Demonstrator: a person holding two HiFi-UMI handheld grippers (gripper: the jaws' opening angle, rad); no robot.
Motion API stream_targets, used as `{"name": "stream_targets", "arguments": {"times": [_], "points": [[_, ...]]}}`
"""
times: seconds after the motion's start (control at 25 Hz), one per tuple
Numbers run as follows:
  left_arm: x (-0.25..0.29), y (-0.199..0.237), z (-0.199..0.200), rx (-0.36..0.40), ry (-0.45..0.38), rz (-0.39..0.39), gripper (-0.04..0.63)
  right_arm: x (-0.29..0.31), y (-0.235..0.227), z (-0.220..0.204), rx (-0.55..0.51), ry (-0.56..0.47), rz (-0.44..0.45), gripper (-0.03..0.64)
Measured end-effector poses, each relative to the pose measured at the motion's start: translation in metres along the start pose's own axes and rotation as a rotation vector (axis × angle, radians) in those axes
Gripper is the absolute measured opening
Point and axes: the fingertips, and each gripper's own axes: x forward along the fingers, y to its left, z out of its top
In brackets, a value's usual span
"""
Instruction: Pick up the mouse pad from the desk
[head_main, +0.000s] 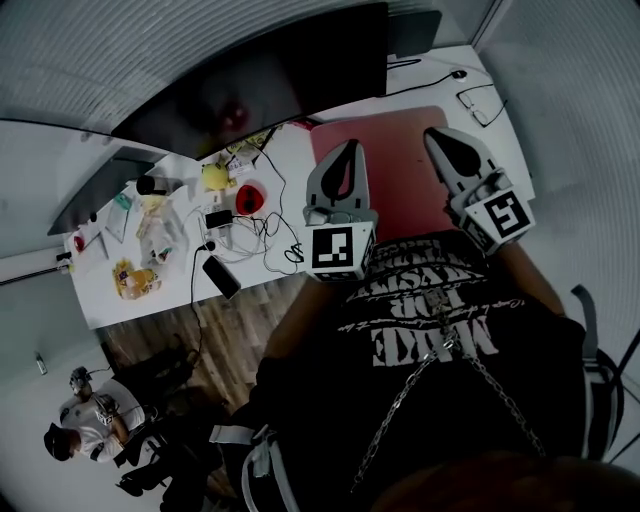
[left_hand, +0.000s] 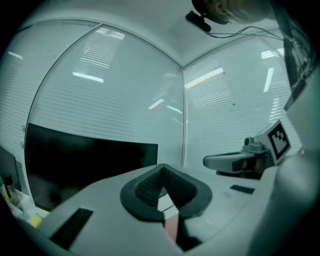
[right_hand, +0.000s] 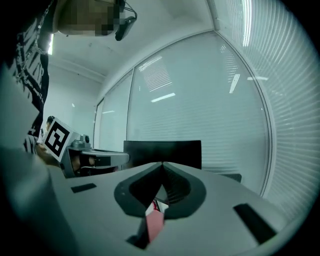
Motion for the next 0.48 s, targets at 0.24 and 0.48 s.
{"name": "stream_targets", "arguments": {"times": [0.24, 0.48], "points": [[-0.012, 0.003, -0.003, 0.011, 0.008, -0.022, 0.005, -0.008, 0.009, 0.003, 0.013, 0.006, -0.038, 0.000], [-0.022, 0.005, -0.003, 0.015, 0.001, -0.045, 0.005, -0.017, 0.021, -0.002, -0.012, 0.008, -0.037, 0.000]]}}
